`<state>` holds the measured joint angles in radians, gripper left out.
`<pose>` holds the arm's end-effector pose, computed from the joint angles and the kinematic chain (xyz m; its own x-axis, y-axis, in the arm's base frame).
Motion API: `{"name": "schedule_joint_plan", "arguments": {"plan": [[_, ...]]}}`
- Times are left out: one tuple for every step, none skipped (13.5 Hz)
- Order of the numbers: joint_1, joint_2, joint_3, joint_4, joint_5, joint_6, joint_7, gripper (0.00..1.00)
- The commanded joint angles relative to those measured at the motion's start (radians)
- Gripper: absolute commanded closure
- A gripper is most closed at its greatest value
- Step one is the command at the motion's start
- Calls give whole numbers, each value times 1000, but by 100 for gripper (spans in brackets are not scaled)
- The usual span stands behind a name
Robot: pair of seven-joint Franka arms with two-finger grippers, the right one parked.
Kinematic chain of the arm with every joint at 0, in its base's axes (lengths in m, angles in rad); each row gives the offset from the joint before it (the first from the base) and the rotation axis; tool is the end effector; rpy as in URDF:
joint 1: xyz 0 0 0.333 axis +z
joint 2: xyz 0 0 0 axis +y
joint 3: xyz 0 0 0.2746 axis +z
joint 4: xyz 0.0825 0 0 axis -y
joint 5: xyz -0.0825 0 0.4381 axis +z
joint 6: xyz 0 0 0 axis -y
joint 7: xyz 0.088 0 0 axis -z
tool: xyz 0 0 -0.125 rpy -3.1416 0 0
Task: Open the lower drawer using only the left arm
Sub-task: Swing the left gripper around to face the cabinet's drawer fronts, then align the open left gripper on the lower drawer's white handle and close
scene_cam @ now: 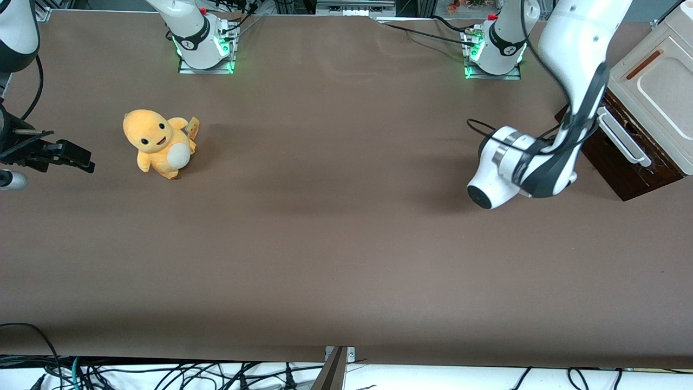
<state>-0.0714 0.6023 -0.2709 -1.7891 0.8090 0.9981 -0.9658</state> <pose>0.5152 -0.0673 0.1657 0.8054 0.5588 -0.1975 -0.1004 -0.1998 -0.9747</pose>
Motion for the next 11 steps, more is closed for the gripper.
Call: {"name": "schedule_joint_plan", "arguments": {"plan": [[22, -4, -7, -117, 111, 17, -22, 0], [54, -13, -7, -153, 114, 67, -19, 0], [85, -18, -7, -176, 122, 109, -18, 0], [117, -16, -7, -205, 166, 150, -19, 0], [146, -18, -7, -232, 226, 181, -19, 0], [172, -16, -8, -251, 275, 197, -22, 0], [177, -12, -7, -257, 291, 203, -31, 1], [177, -10, -7, -259, 301, 205, -34, 5], [182, -10, -7, -257, 323, 205, -36, 5], [199, -7, -7, -259, 344, 205, -44, 6], [206, -6, -7, -274, 351, 205, -83, 6]]}}
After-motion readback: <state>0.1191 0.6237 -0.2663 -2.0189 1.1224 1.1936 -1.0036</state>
